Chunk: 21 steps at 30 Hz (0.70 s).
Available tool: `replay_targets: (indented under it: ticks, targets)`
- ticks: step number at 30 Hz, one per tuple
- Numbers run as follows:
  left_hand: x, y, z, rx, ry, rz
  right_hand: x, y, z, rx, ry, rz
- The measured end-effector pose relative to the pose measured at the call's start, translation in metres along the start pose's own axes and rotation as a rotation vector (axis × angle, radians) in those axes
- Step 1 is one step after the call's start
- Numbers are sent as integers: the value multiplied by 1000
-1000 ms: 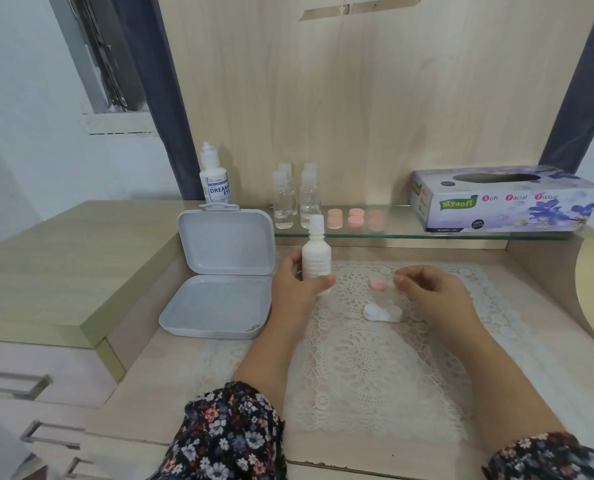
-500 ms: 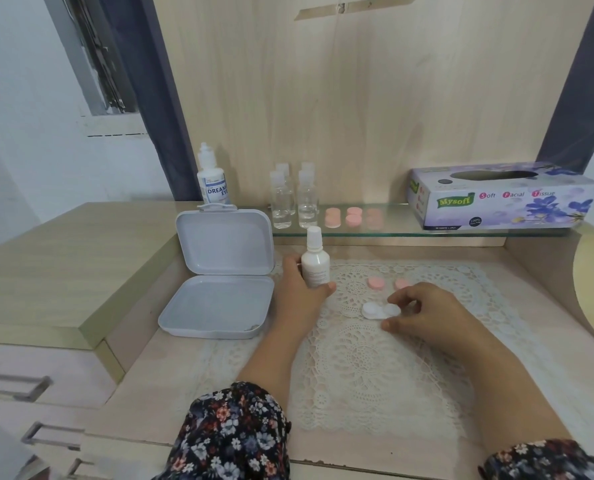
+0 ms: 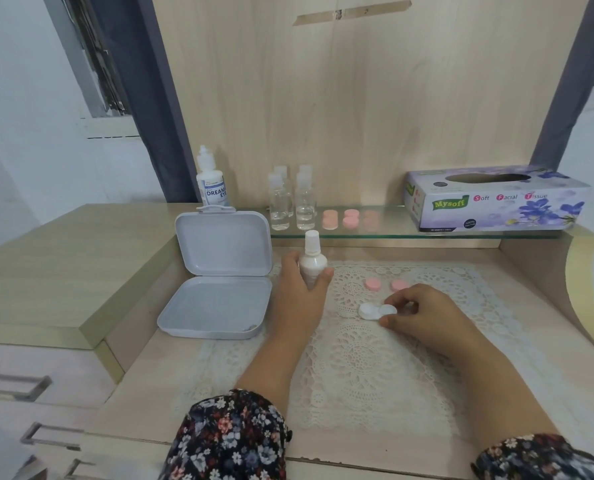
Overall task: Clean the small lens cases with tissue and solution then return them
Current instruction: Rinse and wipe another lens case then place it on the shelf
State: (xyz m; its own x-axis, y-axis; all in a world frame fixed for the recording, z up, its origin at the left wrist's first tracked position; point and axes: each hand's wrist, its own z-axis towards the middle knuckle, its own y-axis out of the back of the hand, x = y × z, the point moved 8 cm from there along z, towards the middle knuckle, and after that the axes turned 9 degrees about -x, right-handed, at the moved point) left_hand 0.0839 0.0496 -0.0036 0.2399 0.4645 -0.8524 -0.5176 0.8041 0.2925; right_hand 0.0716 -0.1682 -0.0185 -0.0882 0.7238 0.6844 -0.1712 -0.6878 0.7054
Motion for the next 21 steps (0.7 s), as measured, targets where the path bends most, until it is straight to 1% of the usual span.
replay_targets:
  ticks: [3, 5, 7, 9, 11, 13, 15, 18, 21]
  targets:
    - [-24, 19, -10, -202, -224, 16, -1, 0, 0, 0, -4, 7]
    - [-38, 23, -18, -280, -381, 50, 0, 0, 0, -4, -5, 9]
    - [-48, 14, -25, -246, -526, 77, -1, 1, 1, -18, -5, 2]
    - [-50, -2, -29, -124, -591, 93, -1, 3, 1, -35, -7, -13]
    - [-46, -17, -31, 28, -578, 99, -2, 4, 1, -43, -9, -27]
    - [-40, -26, -32, 139, -529, 103, -2, 4, 2, -49, -8, -25]
    - [-37, -29, -32, 191, -483, 104, -2, 4, 2, -54, -7, -22]
    - [-38, -30, -31, 216, -429, 111, -3, 3, 3, -57, -3, -33]
    - [-44, -37, -28, 289, -337, 125, -2, 2, 4, -51, -3, -31]
